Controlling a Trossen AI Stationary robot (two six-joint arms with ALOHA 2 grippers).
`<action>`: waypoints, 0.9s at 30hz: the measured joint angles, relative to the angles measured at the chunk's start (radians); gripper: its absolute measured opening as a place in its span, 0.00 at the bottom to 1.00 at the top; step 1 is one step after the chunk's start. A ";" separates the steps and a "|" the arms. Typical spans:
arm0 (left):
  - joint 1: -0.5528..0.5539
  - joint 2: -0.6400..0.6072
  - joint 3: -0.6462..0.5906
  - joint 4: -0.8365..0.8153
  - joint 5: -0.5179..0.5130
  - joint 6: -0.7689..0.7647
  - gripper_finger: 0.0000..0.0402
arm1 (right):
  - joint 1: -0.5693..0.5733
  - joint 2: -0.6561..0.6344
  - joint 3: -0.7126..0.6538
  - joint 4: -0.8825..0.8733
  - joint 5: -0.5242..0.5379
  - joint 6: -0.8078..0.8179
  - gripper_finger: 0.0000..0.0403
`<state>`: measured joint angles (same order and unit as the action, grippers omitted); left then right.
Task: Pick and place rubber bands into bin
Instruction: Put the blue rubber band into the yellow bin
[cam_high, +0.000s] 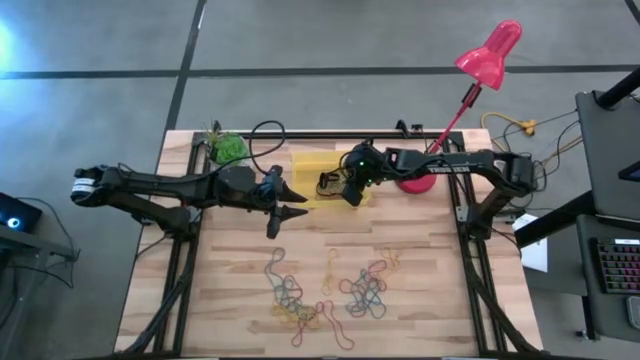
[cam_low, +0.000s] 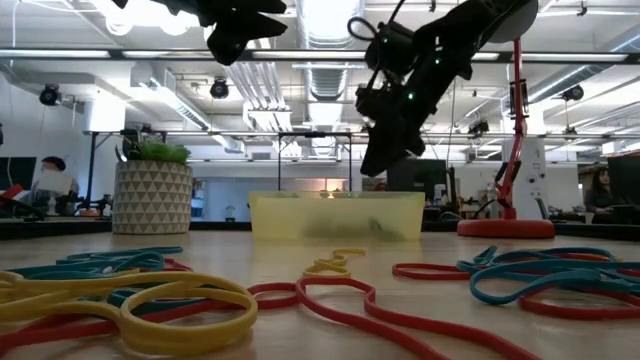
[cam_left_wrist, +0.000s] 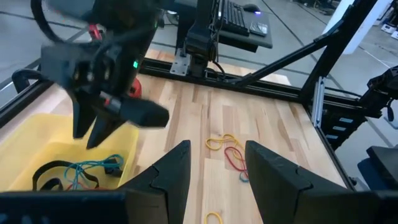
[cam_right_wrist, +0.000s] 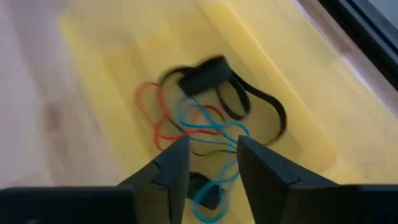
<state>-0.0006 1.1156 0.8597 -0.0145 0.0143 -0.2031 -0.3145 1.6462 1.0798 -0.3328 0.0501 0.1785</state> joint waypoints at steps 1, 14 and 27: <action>0.000 0.000 0.000 -0.010 0.000 0.000 0.34 | 0.000 -0.014 0.002 0.000 -0.024 -0.006 0.32; 0.000 0.025 -0.008 -0.105 0.000 0.004 0.34 | 0.107 -0.242 -0.003 -0.364 -0.214 0.000 0.31; 0.000 0.107 -0.017 -0.095 0.000 0.008 0.34 | 0.396 -0.422 -0.163 -0.435 -0.204 0.225 0.28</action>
<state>-0.0006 1.2225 0.8429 -0.1092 0.0144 -0.1951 0.0816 1.2241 0.9167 -0.7680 -0.1539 0.4033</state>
